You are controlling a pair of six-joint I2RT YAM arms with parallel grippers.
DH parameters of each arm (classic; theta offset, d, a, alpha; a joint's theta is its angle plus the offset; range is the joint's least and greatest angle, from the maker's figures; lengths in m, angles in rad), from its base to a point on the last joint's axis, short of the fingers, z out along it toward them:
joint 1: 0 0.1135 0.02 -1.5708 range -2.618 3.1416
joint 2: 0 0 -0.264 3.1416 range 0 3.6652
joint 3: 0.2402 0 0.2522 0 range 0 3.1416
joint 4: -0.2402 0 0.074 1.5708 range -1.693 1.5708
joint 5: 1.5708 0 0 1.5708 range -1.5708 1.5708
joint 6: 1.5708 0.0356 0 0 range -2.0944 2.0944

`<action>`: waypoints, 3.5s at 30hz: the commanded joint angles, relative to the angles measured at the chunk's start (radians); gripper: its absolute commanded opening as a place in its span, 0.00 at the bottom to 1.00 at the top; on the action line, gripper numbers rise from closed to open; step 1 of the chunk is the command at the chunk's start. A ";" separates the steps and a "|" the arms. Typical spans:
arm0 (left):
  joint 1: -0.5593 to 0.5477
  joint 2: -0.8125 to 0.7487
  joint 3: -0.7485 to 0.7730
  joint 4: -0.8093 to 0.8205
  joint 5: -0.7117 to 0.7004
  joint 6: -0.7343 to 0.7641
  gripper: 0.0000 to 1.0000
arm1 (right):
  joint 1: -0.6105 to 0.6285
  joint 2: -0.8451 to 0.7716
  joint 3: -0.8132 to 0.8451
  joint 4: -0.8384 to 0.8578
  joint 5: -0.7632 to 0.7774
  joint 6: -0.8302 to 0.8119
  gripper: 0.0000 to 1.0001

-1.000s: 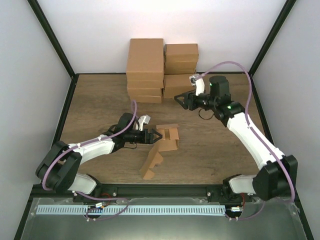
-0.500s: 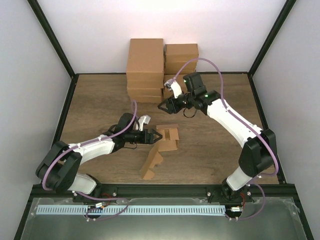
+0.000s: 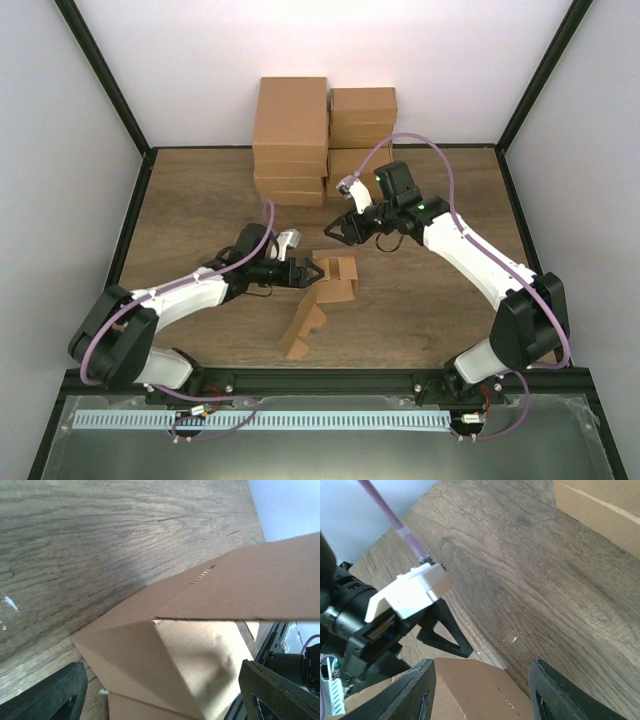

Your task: Fold the paper box

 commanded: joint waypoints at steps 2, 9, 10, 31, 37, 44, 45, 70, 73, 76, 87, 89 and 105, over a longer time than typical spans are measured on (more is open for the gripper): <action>-0.005 -0.104 0.052 -0.149 -0.053 0.084 0.87 | 0.008 -0.012 0.012 0.040 0.030 0.023 0.54; -0.006 -0.222 0.096 -0.379 -0.082 0.181 0.90 | 0.008 0.008 0.038 0.033 0.038 0.021 0.53; -0.011 -0.232 0.109 -0.416 -0.097 0.202 0.90 | 0.008 0.010 0.041 0.031 0.037 0.019 0.53; -0.292 -0.261 0.367 -0.838 -0.456 0.167 0.73 | 0.015 -0.027 -0.017 0.004 0.040 0.013 0.55; -0.324 -0.247 0.357 -0.864 -0.481 0.130 0.71 | 0.017 -0.034 -0.015 -0.004 0.051 0.013 0.56; -0.373 -0.228 0.398 -0.908 -0.541 0.114 0.66 | 0.019 -0.047 -0.026 -0.008 0.056 0.014 0.56; -0.375 -0.224 0.399 -0.917 -0.547 0.114 0.65 | 0.019 -0.049 -0.027 -0.009 0.056 0.013 0.56; -0.402 -0.175 0.403 -0.934 -0.609 0.116 0.15 | 0.021 -0.081 -0.065 -0.010 0.060 0.017 0.56; -0.403 -0.173 0.406 -0.935 -0.614 0.117 0.11 | 0.022 -0.090 -0.073 -0.011 0.059 0.019 0.56; -0.403 -0.180 0.408 -0.932 -0.618 0.122 0.09 | 0.023 -0.099 -0.081 -0.014 0.058 0.019 0.56; -0.403 -0.199 0.397 -0.913 -0.648 0.184 0.04 | 0.072 -0.131 -0.115 -0.026 0.058 0.009 0.56; -0.403 -0.200 0.392 -0.911 -0.650 0.196 0.04 | 0.085 -0.130 -0.118 -0.037 0.075 0.005 0.55; -0.403 -0.217 0.354 -0.866 -0.647 0.228 0.04 | 0.136 -0.244 -0.224 0.029 0.174 -0.263 0.55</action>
